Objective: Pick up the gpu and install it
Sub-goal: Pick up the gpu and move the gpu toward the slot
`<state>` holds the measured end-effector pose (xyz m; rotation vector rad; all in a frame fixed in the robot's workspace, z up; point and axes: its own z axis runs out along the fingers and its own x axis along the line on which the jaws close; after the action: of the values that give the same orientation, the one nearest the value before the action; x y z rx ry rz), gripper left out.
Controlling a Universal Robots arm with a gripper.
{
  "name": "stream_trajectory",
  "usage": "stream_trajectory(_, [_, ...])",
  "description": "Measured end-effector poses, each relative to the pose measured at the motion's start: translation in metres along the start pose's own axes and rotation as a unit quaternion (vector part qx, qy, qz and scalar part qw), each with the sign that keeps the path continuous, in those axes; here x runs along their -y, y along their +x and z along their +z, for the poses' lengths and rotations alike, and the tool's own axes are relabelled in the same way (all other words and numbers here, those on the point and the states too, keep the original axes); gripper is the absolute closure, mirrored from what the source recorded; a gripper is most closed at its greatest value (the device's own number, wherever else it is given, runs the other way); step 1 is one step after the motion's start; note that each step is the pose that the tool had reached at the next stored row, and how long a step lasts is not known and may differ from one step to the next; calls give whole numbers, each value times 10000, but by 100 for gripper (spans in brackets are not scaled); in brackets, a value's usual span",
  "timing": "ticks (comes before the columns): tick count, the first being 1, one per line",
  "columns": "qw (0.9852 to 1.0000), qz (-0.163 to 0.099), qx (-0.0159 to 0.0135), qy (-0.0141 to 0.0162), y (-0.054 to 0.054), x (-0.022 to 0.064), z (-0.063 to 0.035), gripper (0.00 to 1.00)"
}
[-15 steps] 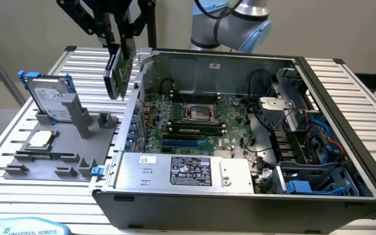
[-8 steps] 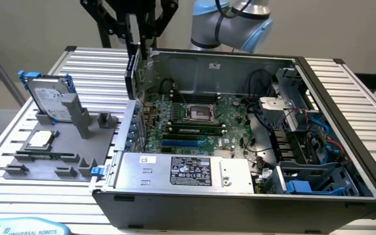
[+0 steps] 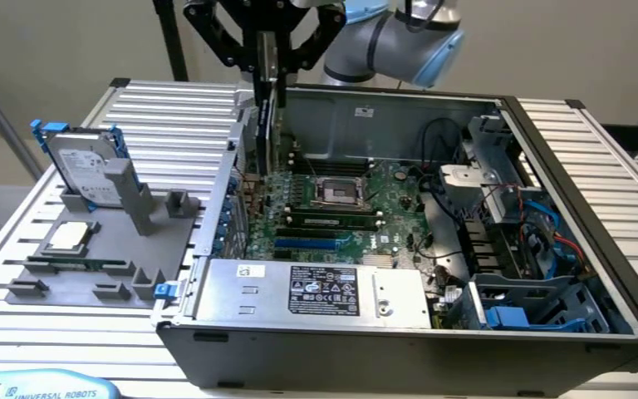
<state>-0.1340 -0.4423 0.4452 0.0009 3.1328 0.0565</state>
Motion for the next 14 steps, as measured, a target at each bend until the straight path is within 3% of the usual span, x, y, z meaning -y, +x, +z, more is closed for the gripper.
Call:
stream_trajectory(8, [10000,0,-2,51,-364,0,99,73])
stream_trajectory(14, [9999,-2,-2,128,-571,-27,187,73])
